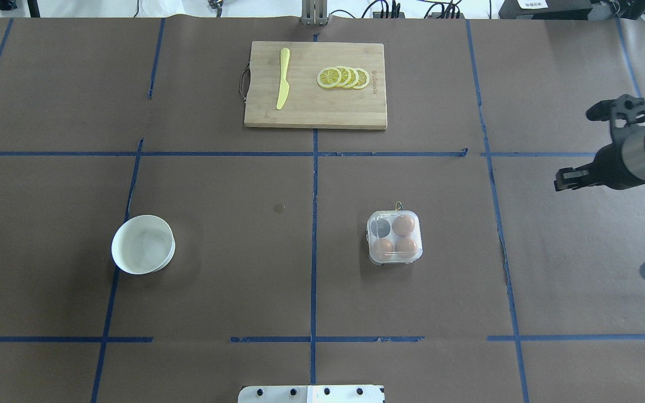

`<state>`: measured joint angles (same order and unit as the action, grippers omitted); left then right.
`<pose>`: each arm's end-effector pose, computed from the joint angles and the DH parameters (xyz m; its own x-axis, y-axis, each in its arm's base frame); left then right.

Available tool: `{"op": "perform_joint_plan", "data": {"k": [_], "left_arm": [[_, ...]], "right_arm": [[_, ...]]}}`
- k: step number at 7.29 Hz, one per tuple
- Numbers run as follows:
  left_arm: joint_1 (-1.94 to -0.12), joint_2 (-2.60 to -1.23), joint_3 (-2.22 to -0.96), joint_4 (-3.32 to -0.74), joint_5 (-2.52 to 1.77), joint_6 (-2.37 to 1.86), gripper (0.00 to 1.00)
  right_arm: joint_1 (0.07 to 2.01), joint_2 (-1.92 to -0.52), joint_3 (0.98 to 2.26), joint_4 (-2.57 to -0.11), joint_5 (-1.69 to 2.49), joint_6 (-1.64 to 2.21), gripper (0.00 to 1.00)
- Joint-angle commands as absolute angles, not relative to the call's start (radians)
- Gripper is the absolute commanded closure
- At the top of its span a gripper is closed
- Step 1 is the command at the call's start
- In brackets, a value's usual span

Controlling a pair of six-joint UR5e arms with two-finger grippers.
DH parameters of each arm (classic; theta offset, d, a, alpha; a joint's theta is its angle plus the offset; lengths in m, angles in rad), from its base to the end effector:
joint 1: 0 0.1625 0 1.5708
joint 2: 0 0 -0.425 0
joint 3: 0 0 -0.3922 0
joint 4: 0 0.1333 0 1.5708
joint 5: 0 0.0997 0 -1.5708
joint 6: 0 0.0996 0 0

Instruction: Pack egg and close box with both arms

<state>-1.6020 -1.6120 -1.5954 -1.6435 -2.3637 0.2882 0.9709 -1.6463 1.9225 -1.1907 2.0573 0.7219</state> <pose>-0.0785 -0.5151 0.6168 0.6842 0.3546 -0.6372 -0.1706 0.9274 0.3329 -0.1983 -0.4435 0.4883 0.7223 -0.1192 0.6812 -0.0400 0.9762 0.2132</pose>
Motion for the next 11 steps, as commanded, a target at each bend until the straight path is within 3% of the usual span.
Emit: {"op": "perform_joint_plan", "data": {"k": [1, 3, 5, 11], "left_arm": [[-1.601, -1.611, -1.595, -1.643, -2.362, 0.291, 0.0], [-1.601, -1.611, -1.595, -1.644, -2.364, 0.291, 0.0], [-1.601, -1.611, -1.594, -1.644, -2.362, 0.291, 0.0], [-1.601, -1.609, -1.586, -1.695, -2.352, 0.29, 0.0]], "right_arm": [[1.223, -1.747, 1.881, -1.244, 2.153, 0.39, 0.0], [1.459, -1.727, 1.864, -1.491, 2.19, 0.022, 0.0], [1.552, -1.735, 1.859, -1.69, 2.276, -0.067, 0.0], [1.555, -1.772, 1.764, -1.689, 2.256, -0.067, 0.0]]}}
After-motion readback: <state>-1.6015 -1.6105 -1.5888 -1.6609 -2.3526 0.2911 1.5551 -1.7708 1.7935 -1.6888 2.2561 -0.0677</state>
